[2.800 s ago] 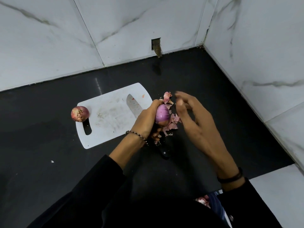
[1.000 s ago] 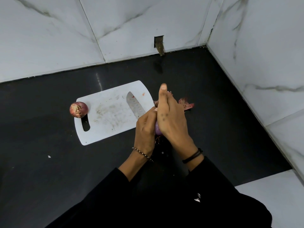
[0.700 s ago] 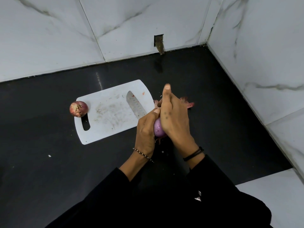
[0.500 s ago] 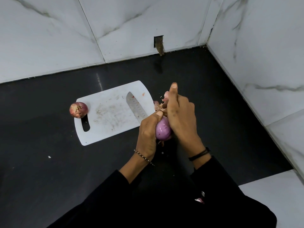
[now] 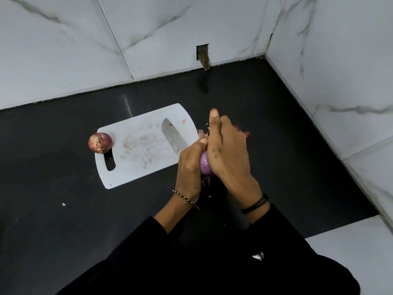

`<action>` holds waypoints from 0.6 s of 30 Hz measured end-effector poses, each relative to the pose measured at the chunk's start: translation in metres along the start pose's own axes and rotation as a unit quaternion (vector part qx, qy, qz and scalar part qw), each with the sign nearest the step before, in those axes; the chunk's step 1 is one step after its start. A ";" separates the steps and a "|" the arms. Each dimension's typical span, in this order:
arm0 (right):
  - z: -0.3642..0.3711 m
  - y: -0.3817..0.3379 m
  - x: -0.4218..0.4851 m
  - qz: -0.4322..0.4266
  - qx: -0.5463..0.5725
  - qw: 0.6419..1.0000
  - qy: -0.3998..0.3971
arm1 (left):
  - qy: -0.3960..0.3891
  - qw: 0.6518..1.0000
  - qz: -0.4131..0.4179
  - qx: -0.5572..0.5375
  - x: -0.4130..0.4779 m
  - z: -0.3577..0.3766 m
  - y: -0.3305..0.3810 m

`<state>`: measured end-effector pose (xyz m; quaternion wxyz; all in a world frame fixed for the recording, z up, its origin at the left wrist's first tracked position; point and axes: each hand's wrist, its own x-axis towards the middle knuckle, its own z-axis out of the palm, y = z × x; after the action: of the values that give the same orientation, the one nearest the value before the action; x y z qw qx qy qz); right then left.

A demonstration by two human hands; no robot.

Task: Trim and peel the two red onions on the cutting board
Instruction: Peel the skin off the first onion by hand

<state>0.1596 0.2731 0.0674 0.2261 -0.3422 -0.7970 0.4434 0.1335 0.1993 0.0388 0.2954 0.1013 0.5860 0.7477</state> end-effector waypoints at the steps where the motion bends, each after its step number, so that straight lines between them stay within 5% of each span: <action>1: 0.000 0.000 0.001 -0.006 -0.002 1.000 0.007 | 0.017 0.999 -0.015 -0.023 0.003 -0.003 -0.004; 11: -0.019 0.003 0.001 0.081 0.041 0.996 -0.017 | 0.070 0.992 -0.067 -0.084 0.009 -0.004 -0.003; 18: -0.002 -0.004 -0.007 -0.037 -0.100 0.994 0.013 | 0.096 0.989 -0.059 -0.097 0.010 0.000 -0.006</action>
<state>0.1646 0.2675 0.0713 0.2171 -0.3387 -0.8466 0.3484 0.1274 0.2060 0.0313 0.2895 -0.0352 0.5412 0.7887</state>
